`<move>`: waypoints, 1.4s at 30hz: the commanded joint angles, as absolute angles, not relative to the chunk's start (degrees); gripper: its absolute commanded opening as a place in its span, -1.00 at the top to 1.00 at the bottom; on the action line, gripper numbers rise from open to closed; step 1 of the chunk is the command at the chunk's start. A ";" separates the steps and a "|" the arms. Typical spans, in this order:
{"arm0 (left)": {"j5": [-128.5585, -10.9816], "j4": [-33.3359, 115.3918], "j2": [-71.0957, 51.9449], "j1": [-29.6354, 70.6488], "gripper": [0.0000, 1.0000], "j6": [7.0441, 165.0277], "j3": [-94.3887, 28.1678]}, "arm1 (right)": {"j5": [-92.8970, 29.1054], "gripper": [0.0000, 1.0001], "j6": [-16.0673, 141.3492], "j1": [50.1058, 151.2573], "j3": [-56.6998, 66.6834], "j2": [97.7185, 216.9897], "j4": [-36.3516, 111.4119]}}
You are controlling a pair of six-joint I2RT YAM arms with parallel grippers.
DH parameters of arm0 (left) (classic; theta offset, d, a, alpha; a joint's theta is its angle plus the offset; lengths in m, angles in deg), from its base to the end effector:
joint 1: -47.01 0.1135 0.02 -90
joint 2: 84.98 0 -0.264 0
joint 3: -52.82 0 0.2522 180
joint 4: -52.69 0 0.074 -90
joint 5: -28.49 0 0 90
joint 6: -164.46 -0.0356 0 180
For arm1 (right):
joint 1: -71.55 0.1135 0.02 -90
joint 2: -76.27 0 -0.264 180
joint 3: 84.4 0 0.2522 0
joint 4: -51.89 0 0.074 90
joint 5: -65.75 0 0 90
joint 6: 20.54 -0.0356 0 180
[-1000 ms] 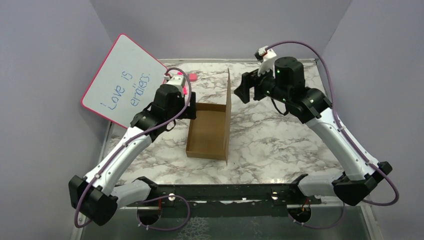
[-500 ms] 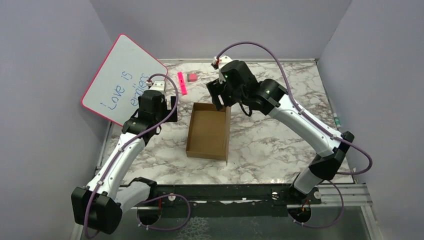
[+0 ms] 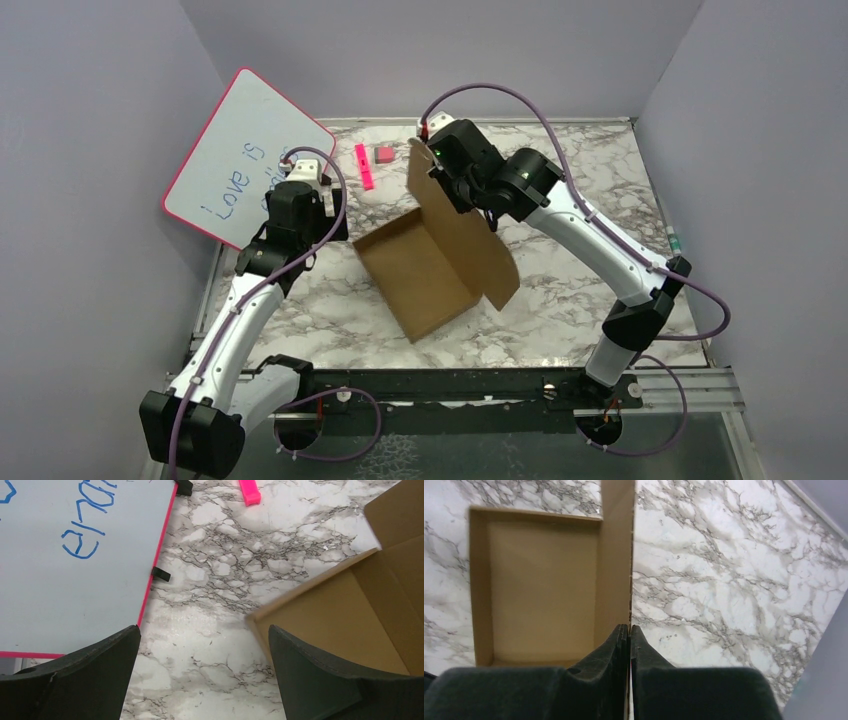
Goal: Fold the paper box
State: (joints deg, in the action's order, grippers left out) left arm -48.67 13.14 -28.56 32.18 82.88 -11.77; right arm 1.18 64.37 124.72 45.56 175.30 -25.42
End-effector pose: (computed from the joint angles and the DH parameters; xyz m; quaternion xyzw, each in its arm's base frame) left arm 0.2112 -0.0477 0.3127 -0.0062 0.8682 -0.0025 0.4961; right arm 0.2226 0.2718 0.4270 -0.2943 0.8604 -0.0021 0.4161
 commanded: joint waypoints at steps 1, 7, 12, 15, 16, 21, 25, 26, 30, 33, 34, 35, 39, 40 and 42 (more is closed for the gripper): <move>-51.31 15.17 -29.93 33.19 -0.98 82.00 -11.31 | 2.20 0.87 74.56 125.08 46.42 175.43 -24.30; -52.24 16.25 -31.09 33.27 -0.98 80.78 -10.42 | -5.84 0.99 91.20 124.85 42.01 172.48 -14.34; -55.59 18.17 -32.97 33.26 -0.98 79.15 -8.87 | -15.33 0.99 101.93 122.69 42.66 172.12 -12.08; -57.26 19.43 -34.06 33.30 -0.98 77.77 -7.85 | -22.57 0.99 108.22 120.74 43.40 172.13 -12.11; -57.96 20.08 -34.60 33.32 -0.98 77.30 -7.42 | -23.64 0.99 110.60 120.60 43.36 172.12 -12.38; -59.94 21.57 -36.74 33.38 -0.98 76.05 -6.26 | -32.65 0.99 118.36 119.05 44.15 172.87 -14.99; -63.71 22.00 -37.56 33.44 -0.98 74.97 -5.75 | -35.46 0.99 123.18 118.16 43.45 173.48 -14.70; -64.74 22.18 -37.72 33.54 -0.98 74.75 -5.64 | -35.42 0.99 124.04 118.14 43.55 173.85 -14.54; -66.70 23.13 -39.03 33.82 -0.98 71.71 -4.98 | -35.72 0.94 124.69 118.05 43.78 175.10 -12.69; -67.56 25.14 -40.24 34.14 -0.98 70.85 -4.14 | -37.51 0.50 120.35 118.05 43.50 174.06 -10.68; -67.76 25.85 -40.52 34.10 -0.98 70.59 -4.02 | -38.18 0.38 118.49 118.05 42.99 173.19 -10.14; -68.29 26.39 -40.65 34.15 -0.98 70.24 -4.22 | -37.93 0.27 116.66 118.05 41.83 172.03 -9.14; -74.26 26.32 -40.41 34.13 -0.98 65.96 -5.99 | -30.76 -0.02 111.16 118.05 33.74 165.35 -3.79; -74.98 25.70 -40.18 34.12 -0.98 65.00 -6.69 | -27.89 -0.09 110.06 118.05 31.38 163.60 -2.89; -75.39 23.11 -39.35 34.14 -0.98 62.64 -8.55 | -21.95 -0.22 108.38 118.05 27.05 160.10 -1.74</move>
